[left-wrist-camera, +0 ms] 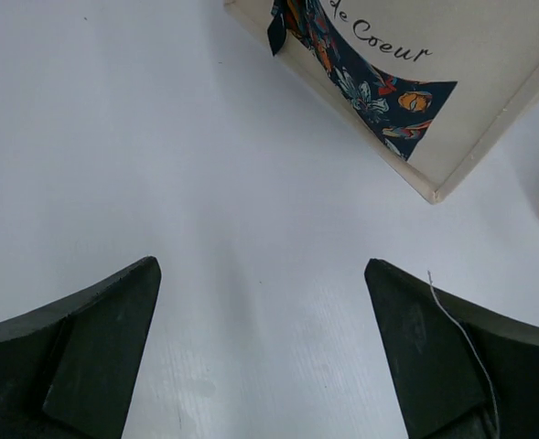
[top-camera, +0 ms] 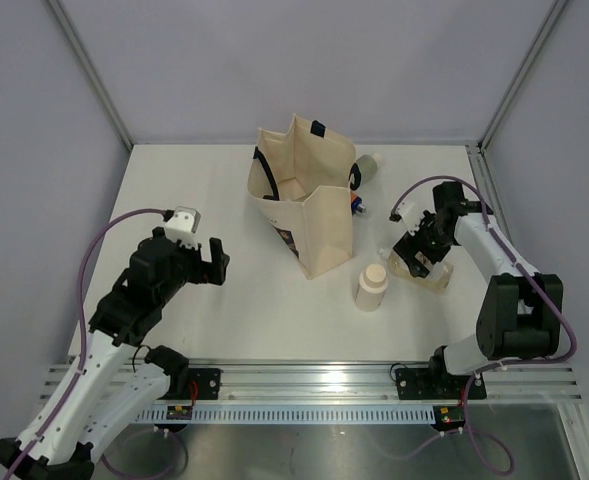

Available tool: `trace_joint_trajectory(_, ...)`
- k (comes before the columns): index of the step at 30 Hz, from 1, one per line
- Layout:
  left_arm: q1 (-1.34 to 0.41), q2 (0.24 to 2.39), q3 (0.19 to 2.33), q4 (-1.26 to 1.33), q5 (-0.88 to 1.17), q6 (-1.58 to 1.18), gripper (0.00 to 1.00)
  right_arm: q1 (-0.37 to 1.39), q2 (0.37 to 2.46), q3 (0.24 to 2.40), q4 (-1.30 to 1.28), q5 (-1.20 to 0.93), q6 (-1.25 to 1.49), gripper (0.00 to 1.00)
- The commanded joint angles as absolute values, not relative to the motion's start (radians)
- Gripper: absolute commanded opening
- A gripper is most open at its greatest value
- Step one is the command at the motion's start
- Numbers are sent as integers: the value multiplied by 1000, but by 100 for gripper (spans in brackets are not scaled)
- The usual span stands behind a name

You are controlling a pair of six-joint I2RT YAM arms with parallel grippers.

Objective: Place the personal care products into the canvas bag

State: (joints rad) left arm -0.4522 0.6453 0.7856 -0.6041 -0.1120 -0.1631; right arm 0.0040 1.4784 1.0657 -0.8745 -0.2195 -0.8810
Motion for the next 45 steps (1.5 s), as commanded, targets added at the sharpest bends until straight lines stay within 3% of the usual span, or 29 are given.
trace_joint_trajectory(1,-449,568,779,-528,-129,-144,99,35,1541,1085,-830,-140,-858,100)
trace_joint_trajectory(15,-449,588,750,-489,-64,-141,99,66,1715,1143,-755,-5,-841,99)
trace_joint_trajectory(27,-449,589,749,-489,-77,-140,99,67,1847,1193,-804,-31,-798,98)
trace_joint_trajectory(30,-449,589,747,-489,-78,-140,99,67,1859,1212,-821,-60,-766,88)
trace_joint_trajectory(33,-451,588,750,-489,-83,-140,99,66,1861,1223,-827,-71,-709,60)
trace_joint_trajectory(34,-449,588,749,-492,-84,-140,99,64,1859,1223,-824,-72,-695,40)
trace_joint_trajectory(35,-449,586,750,-492,-84,-140,99,60,1853,1218,-821,-81,-669,33)
trace_joint_trajectory(39,-449,584,749,-492,-87,-141,99,37,1812,1204,-796,-121,-615,17)
trace_joint_trajectory(41,-449,584,750,-494,-89,-141,99,11,1780,1213,-796,-200,-574,0)
trace_joint_trajectory(45,-449,583,749,-492,-92,-143,99,-128,1743,1247,-834,-382,-534,0)
